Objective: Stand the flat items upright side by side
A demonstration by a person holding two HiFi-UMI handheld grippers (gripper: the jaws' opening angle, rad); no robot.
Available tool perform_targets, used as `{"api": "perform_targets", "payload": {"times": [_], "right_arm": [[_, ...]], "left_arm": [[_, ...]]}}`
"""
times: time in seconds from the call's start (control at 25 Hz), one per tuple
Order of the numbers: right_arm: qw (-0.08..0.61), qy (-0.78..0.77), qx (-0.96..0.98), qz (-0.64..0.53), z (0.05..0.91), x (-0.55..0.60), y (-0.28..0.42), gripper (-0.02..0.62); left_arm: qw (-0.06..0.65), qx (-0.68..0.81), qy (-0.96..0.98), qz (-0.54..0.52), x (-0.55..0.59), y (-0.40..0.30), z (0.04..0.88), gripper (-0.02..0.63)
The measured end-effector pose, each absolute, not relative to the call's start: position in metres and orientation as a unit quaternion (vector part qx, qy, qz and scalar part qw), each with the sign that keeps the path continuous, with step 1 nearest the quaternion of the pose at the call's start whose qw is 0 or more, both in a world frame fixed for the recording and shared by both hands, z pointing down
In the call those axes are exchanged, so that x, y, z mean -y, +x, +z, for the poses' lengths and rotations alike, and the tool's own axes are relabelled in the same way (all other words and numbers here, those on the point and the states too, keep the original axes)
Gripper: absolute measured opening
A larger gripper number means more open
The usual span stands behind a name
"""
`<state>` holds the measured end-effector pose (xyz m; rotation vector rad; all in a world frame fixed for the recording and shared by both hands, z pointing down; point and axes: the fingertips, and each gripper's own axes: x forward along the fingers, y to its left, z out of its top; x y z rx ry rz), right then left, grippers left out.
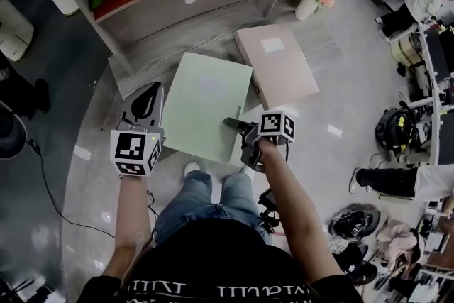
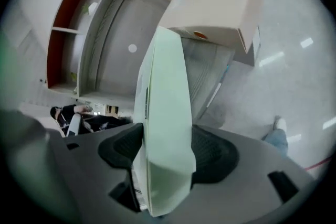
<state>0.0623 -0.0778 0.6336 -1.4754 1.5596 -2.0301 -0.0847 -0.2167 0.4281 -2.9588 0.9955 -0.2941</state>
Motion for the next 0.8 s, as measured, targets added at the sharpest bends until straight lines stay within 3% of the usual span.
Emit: {"api": "perform_targets", "payload": {"times": [0.44,0.8], "right_arm": [[-0.153,-0.528,-0.573,-0.608,0.563,0.131,0.111,0.304],[-0.364,-0.531,-0.607,-0.466,0.51,0.183,0.133,0.304]], "left_arm": [[0.01,-0.332,-0.94,-0.072,0.233,-0.116,0.41,0.014],[0.011,-0.364,-0.93,-0.054,0.245,-0.126,0.397,0.014]]}}
